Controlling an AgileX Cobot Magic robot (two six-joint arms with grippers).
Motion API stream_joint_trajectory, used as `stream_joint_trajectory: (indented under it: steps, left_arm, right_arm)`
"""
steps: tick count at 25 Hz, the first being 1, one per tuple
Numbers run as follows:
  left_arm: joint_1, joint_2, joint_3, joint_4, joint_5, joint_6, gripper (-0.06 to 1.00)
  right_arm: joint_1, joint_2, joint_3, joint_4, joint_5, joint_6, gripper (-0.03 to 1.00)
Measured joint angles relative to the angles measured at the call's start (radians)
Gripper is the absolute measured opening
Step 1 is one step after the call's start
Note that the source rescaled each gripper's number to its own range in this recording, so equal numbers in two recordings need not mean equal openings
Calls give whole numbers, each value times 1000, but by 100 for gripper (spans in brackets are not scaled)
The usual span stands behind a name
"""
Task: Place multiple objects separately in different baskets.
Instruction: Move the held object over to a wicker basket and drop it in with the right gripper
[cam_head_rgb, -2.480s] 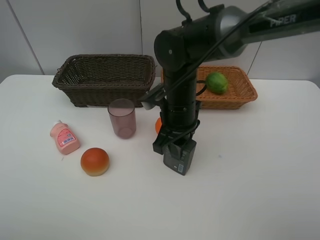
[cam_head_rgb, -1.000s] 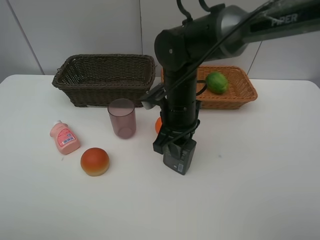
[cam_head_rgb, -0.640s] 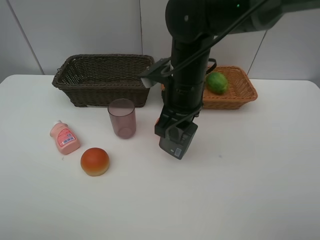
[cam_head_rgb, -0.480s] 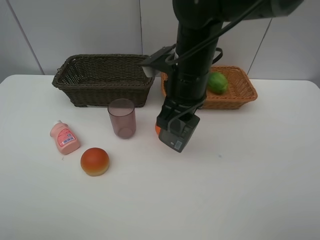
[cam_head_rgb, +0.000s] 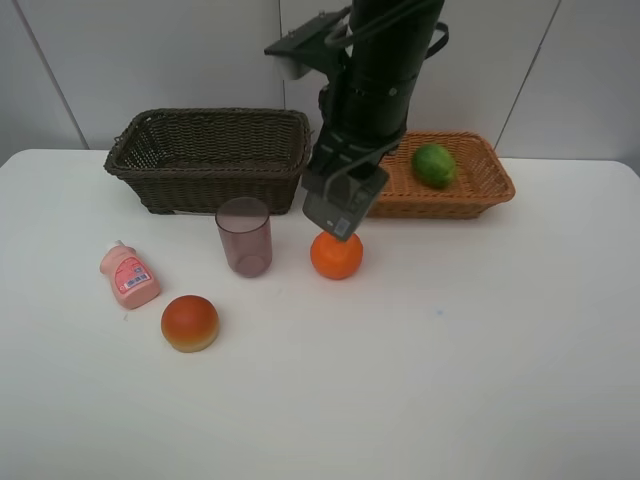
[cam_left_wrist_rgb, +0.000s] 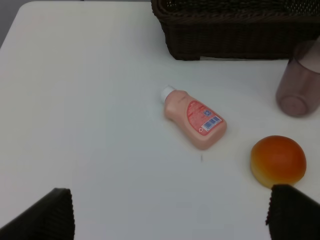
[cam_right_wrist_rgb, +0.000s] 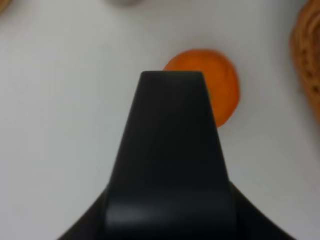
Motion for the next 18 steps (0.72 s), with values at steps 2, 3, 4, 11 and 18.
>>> stream_joint_trajectory:
  steps: [2, 3, 4, 11, 18]
  left_arm:
    - [0, 0, 0, 0, 0, 0, 100]
    - [0, 0, 0, 0, 0, 0, 100]
    - [0, 0, 0, 0, 0, 0, 100]
    - [0, 0, 0, 0, 0, 0, 100]
    - [0, 0, 0, 0, 0, 0, 100]
  right_arm:
    - [0, 18, -80, -27, 1, 0, 0]
    - [0, 34, -121, -37, 2, 0, 0]
    - [0, 50, -157, -47, 2, 0, 0]
    - [0, 227, -455, -54, 5, 0, 0]
    - [-7, 403, -683, -26, -108, 45, 0]
